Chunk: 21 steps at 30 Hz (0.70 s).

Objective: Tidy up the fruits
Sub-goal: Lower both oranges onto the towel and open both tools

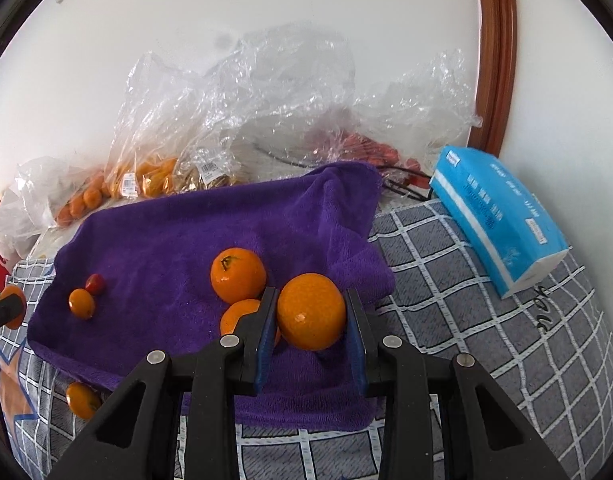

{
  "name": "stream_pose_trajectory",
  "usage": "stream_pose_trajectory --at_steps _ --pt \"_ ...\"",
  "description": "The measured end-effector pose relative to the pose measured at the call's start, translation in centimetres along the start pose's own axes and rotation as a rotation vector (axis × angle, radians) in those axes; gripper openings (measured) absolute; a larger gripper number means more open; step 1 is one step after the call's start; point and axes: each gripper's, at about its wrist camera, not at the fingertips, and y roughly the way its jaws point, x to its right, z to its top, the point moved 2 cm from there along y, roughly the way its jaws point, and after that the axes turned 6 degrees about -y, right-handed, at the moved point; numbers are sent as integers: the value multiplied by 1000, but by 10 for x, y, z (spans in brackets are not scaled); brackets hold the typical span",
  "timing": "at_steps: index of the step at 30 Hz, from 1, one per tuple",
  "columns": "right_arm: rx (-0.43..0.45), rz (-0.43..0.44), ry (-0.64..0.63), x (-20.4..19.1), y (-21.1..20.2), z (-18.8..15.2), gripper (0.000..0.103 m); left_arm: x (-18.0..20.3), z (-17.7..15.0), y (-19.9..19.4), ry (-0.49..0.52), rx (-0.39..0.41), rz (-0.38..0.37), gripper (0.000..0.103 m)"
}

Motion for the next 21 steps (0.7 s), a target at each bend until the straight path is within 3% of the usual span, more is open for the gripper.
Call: stream_pose_trajectory --at_steps 12,21 --pt "-21 21 10 1 16 -10 32 4 -7 38 11 -86 29 40" --pt "-14 20 4 0 17 -11 32 4 -12 47 16 -102 47 40"
